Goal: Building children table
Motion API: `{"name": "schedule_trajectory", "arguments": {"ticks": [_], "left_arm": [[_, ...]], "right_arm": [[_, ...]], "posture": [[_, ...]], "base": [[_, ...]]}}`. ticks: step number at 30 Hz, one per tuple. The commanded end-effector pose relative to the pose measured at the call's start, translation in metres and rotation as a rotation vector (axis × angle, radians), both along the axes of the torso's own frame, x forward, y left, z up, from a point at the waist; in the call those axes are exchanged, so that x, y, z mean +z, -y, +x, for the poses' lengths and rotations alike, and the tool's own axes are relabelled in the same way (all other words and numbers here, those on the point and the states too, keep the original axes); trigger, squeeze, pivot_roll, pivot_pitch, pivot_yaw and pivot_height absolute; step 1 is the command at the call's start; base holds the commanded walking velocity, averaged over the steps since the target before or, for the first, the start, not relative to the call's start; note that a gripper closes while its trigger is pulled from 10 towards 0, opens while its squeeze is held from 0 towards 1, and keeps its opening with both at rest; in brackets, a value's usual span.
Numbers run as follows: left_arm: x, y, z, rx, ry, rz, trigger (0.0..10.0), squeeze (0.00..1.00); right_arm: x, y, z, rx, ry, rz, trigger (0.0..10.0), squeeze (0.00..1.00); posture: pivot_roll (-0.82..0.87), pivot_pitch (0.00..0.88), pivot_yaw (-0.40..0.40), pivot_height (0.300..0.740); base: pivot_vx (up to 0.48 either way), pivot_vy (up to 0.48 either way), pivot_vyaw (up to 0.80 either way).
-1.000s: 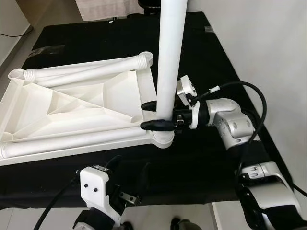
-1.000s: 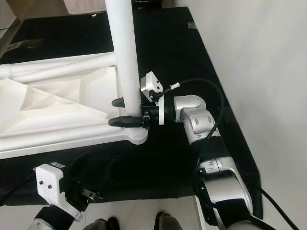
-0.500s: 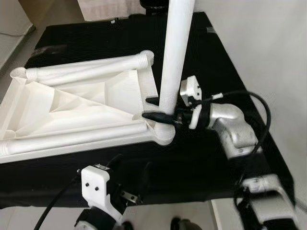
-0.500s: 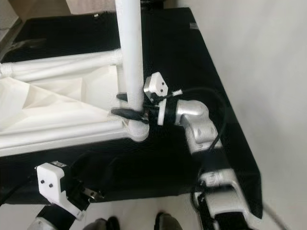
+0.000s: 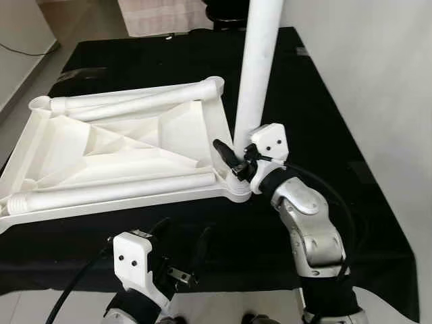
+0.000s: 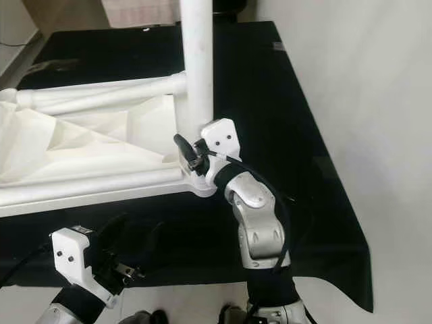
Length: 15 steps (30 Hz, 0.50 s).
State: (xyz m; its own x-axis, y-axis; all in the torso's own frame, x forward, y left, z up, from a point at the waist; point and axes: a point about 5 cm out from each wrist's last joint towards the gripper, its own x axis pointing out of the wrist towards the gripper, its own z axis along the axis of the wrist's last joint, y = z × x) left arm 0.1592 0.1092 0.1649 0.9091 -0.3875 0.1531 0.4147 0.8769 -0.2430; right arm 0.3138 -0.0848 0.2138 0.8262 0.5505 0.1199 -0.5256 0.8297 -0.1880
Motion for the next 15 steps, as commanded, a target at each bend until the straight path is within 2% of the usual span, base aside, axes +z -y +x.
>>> {"name": "schedule_trajectory", "arguments": {"ticks": [1,4,5,7,8,9,10,12,15], "left_arm": [[-0.004,-0.002,-0.001,0.004,-0.016,-0.003,10.0,0.00],[-0.004,-0.002,-0.001,0.001,-0.017,-0.002,10.0,0.00],[-0.004,-0.002,-0.001,-0.001,-0.018,-0.002,10.0,0.00],[-0.004,-0.002,-0.001,-0.002,-0.018,-0.002,10.0,0.00],[-0.004,-0.002,-0.001,-0.002,-0.019,-0.003,10.0,0.00],[-0.004,-0.002,-0.001,-0.002,-0.018,-0.004,10.0,0.00],[-0.004,-0.001,-0.001,-0.002,-0.018,-0.005,10.0,0.00],[-0.004,-0.001,-0.001,-0.002,-0.018,-0.006,10.0,0.00],[-0.004,0.000,-0.001,-0.004,-0.019,-0.009,10.0,0.00]], "right_arm": [[-0.033,0.002,-0.002,-0.071,-0.163,-0.063,0.0,0.00],[-0.030,0.000,-0.005,-0.101,-0.164,-0.061,0.0,0.00],[-0.028,-0.001,-0.004,-0.086,-0.156,-0.055,10.0,0.00],[-0.026,-0.002,-0.003,-0.074,-0.150,-0.050,10.0,0.00],[-0.023,-0.005,-0.002,-0.008,-0.141,-0.039,10.0,0.00],[-0.022,-0.006,-0.002,0.008,-0.140,-0.037,10.0,1.00],[-0.018,-0.009,-0.002,0.079,-0.125,-0.018,10.0,1.00],[-0.016,-0.011,-0.002,0.125,-0.113,-0.005,10.0,1.00],[-0.005,-0.014,-0.001,0.302,-0.096,0.028,10.0,1.00]], "posture": [[-0.03,0.226,0.008,0.740],[-0.02,0.221,0.014,0.740],[-0.01,0.221,0.012,0.740],[-0.02,0.221,0.012,0.740],[-0.02,0.225,0.010,0.740],[-0.02,0.225,0.010,0.740],[-0.02,0.225,0.008,0.740],[-0.02,0.225,0.008,0.740],[-0.01,0.229,0.007,0.740]], "base": [[0.000,0.000,0.00],[0.000,0.000,0.00],[0.000,0.000,0.00],[0.000,0.000,0.00],[0.000,0.000,0.00],[0.000,0.000,0.00],[0.000,0.000,0.00],[0.000,0.000,0.00],[0.000,0.000,0.00]]}}
